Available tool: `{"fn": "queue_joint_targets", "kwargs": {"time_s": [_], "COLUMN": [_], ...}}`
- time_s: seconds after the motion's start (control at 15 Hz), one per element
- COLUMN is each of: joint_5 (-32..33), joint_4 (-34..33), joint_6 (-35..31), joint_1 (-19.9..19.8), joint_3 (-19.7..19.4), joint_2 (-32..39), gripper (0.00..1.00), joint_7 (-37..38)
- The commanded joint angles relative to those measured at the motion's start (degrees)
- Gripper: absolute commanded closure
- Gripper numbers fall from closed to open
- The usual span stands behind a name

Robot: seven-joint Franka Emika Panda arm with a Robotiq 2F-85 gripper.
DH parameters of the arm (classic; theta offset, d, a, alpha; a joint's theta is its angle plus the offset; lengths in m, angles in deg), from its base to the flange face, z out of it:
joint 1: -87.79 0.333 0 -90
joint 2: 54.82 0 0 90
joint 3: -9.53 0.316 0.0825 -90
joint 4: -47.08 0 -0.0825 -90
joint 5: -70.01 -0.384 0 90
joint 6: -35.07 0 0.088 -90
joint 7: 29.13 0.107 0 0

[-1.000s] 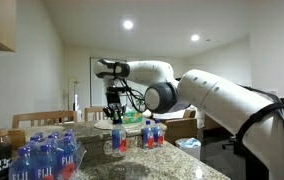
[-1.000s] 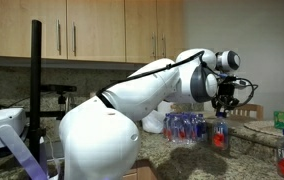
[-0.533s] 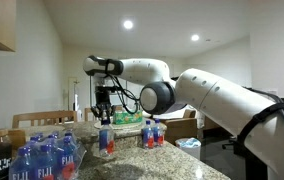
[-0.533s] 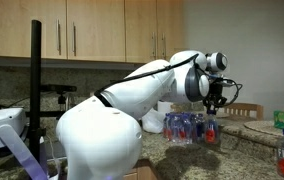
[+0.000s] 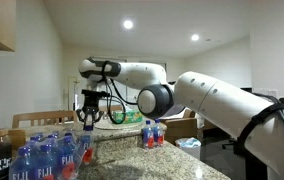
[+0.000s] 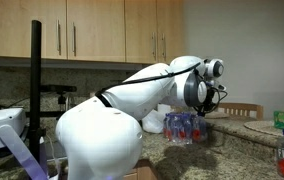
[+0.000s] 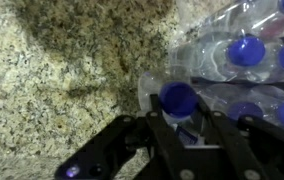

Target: Move the water bottles to the left

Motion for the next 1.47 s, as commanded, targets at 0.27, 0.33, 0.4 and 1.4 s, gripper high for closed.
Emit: {"fn": "queue_joint_targets", "kwargs": {"time_s": [0.27, 0.33, 0.4, 1.4], "joint_5": [0.1, 0.3, 0.6, 2.8], "joint_4": [0.8, 0.9, 1.2, 2.5], "joint_6": [-10.1, -10.5, -10.7, -5.8], "joint_1": [1.1, 1.3, 1.6, 3.4], "joint_3": [-2.0, -2.5, -3.1, -8.6], "joint_2": [0.0, -0.1, -0.1, -2.5], "gripper": [0.91, 0.91, 0.91, 0.91], "joint_7": [17.4, 18.7, 20.0, 24.9]}}
